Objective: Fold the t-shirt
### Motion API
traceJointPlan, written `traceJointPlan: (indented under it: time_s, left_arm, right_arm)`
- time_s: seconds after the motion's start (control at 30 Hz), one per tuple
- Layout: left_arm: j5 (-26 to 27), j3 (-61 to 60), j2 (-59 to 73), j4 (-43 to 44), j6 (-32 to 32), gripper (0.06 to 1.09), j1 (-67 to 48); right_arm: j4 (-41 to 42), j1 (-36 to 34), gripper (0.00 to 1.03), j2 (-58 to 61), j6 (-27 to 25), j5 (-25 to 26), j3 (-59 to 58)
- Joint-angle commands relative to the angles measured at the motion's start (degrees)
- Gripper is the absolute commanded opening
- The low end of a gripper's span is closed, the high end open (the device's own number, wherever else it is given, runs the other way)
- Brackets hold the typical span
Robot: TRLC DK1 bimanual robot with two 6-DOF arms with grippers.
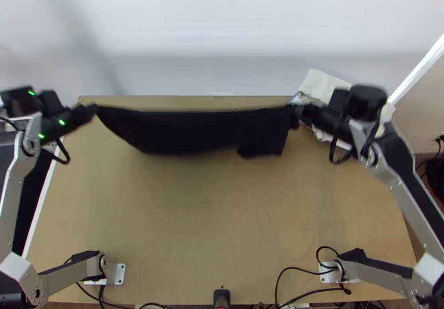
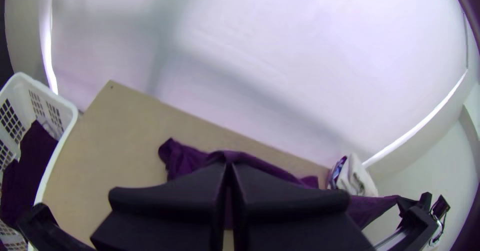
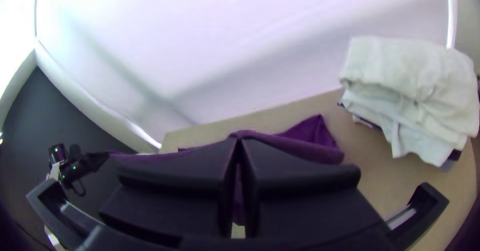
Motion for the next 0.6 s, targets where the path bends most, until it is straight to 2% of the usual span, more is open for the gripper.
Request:
traceJointPlan:
  time_s: [0.0,0.13,0.2,0.4,0.57]
  left_arm:
    - [-0.81,6.47,-0.20,3.95,-3.31,0.10,0.79]
    - [-3.54,10.08,0.07,9.14,-4.80,0.10,0.97]
    - [-4.68,12.27,0.42,9.67,-4.80,0.10,1.05]
    - [-7.75,17.64,0.42,12.48,-4.71,0.10,1.23]
    - [-8.11,20.98,-2.22,13.09,-4.54,0.10,1.58]
  right_arm:
    - [2.29,-1.48,0.03,3.42,-4.25,2.51,9.69]
    - [7.91,-2.36,0.03,5.70,-11.02,6.20,16.28]
    - [10.55,-3.50,0.03,6.67,-11.54,6.73,19.27]
    - [10.81,-7.11,0.03,10.97,-12.60,7.70,31.83]
    - [10.81,-9.04,0.03,7.64,-12.60,7.70,34.03]
